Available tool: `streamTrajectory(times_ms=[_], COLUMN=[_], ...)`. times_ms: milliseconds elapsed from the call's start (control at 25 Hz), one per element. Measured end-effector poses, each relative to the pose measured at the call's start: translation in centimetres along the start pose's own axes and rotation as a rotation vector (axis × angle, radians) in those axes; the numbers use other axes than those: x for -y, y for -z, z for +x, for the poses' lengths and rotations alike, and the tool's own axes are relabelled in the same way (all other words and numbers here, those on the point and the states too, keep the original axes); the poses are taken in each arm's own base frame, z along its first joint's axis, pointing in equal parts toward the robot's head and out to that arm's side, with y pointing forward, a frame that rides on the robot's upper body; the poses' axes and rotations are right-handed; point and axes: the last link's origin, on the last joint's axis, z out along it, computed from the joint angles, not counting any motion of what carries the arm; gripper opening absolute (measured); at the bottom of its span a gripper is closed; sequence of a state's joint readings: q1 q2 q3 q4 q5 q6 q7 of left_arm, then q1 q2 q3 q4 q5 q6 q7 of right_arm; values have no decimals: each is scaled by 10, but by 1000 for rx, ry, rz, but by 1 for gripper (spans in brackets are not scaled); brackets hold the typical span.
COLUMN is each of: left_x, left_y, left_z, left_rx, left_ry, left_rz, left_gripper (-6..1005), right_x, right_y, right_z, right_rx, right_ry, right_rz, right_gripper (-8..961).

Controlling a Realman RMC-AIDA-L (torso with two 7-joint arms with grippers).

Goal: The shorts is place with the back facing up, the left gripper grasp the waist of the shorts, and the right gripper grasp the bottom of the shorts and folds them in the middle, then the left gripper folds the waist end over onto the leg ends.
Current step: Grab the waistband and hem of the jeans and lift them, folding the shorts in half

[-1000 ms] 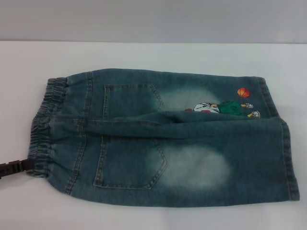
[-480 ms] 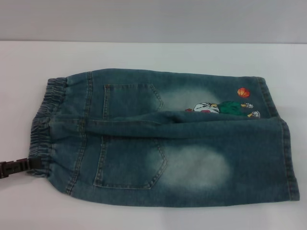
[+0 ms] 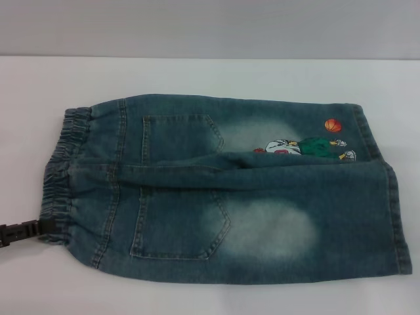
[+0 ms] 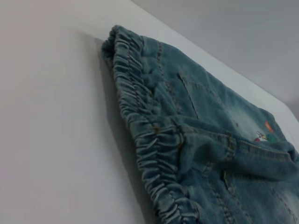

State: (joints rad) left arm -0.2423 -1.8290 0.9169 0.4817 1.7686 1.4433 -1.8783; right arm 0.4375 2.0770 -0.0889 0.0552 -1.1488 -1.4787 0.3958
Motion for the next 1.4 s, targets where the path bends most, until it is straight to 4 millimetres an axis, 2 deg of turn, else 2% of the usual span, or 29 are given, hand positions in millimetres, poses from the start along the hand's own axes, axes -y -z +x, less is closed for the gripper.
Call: streamTrajectory(times_ms=[360,1400], left_x=[3,-5], left_y=[7,-6], left_z=[1,8], left_rx=[-2,61], left_ry=[32,17], left_rz=[17,-13], left_gripper=[726,725], right_x=[0,2], right_y=[-2,-1], right_z=[0,0], right_rx=[1,-3], right_ry=[1,2], right_rz=[-3,6], right_gripper=[736,735])
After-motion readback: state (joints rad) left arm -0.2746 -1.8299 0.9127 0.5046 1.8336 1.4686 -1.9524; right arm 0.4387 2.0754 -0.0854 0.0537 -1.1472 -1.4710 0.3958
